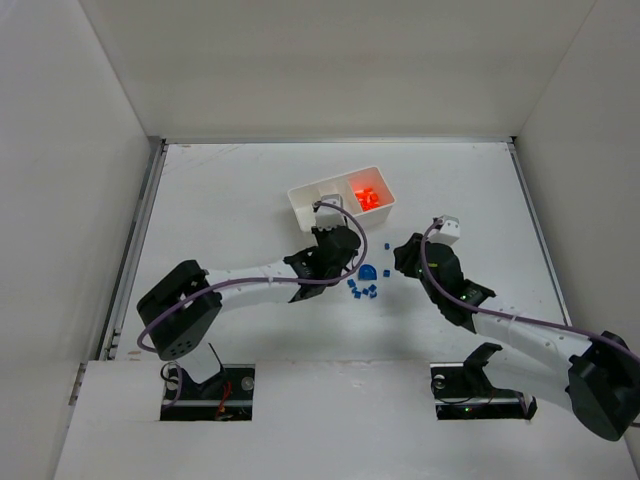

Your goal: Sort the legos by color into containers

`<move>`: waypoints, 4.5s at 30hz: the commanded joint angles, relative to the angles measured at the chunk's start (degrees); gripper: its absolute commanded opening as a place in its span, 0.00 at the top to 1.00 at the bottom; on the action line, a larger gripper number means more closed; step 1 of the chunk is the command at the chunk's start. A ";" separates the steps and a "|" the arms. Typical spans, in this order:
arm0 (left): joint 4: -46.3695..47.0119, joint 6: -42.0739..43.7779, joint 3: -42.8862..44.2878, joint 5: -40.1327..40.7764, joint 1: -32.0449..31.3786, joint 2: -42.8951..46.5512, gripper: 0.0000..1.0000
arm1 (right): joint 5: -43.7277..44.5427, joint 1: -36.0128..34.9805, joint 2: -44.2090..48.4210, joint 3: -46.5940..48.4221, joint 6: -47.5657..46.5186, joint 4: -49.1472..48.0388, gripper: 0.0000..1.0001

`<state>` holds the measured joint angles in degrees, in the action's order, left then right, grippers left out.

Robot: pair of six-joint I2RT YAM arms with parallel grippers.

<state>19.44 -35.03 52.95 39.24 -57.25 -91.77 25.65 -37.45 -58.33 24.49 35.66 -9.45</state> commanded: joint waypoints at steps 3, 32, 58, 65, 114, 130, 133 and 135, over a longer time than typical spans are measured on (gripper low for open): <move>-4.23 0.66 -1.17 0.75 0.52 -1.57 0.78 | 0.37 0.41 0.67 -0.14 0.64 -1.71 0.58; 3.50 3.47 -4.61 0.22 3.95 -14.58 0.71 | 0.98 -0.56 -1.88 0.47 0.11 -2.94 0.58; 3.94 5.41 -5.66 -1.36 3.51 -12.66 0.84 | 1.07 -0.56 -1.09 0.21 0.11 -2.76 0.58; 1.74 5.32 -5.14 -1.89 1.84 -5.10 0.84 | 0.98 -0.47 -0.74 0.03 0.11 -2.76 0.58; -0.37 12.61 -3.99 -12.96 4.56 -12.12 0.67 | 1.16 -0.03 -2.50 0.73 -0.06 -2.24 0.58; -1.69 8.57 -7.77 -13.14 3.25 -9.84 0.70 | 1.16 -0.03 -4.08 1.17 -0.15 -2.24 0.58; -1.77 8.66 -7.51 -13.23 2.90 -10.36 0.71 | 1.25 -0.03 -3.38 0.74 -0.06 -2.50 0.58; -1.86 8.92 -7.42 -13.23 2.72 -10.45 0.73 | 1.25 -0.03 -3.29 0.82 -0.15 -2.33 0.58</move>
<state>21.61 -25.15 47.22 27.38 -53.87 -102.37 25.74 -37.47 -62.15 24.49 35.81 -9.50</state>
